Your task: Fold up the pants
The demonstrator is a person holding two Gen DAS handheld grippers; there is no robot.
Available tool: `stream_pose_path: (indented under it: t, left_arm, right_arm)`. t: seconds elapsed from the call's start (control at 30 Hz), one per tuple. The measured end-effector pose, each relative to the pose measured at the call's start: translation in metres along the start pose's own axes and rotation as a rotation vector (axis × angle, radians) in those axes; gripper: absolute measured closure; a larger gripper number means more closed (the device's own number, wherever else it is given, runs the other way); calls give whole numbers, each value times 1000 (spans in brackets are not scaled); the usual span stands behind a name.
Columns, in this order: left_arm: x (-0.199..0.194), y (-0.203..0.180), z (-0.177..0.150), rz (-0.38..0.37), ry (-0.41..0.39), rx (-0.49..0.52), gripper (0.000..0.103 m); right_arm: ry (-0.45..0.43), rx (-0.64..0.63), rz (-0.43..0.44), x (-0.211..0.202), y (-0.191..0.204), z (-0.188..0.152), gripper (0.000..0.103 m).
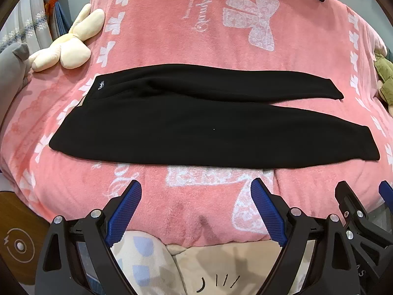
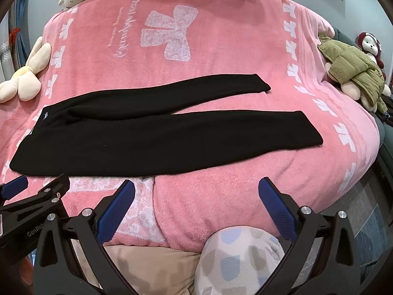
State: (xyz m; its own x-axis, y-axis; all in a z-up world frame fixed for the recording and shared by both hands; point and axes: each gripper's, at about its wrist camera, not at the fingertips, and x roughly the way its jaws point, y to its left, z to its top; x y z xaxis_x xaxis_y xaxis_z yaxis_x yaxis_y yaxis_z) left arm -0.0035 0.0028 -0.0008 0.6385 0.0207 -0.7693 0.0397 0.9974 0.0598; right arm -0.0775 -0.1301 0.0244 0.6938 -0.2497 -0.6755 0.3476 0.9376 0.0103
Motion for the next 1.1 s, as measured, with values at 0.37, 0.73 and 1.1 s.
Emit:
stream_pose_path:
  t: [0.37,0.73,1.1]
  left_arm:
    - [3,-2,0,1,8,-1,16]
    - [6,-2,0,5,11,-1,16]
    - [5,-1,-1,7,7,0,16]
  right_arm:
    - [6,6,1,3,0,-2,5]
    - [10,9,2,7,-2,-3,5]
    - [11,9,2,7,-1,-3,5]
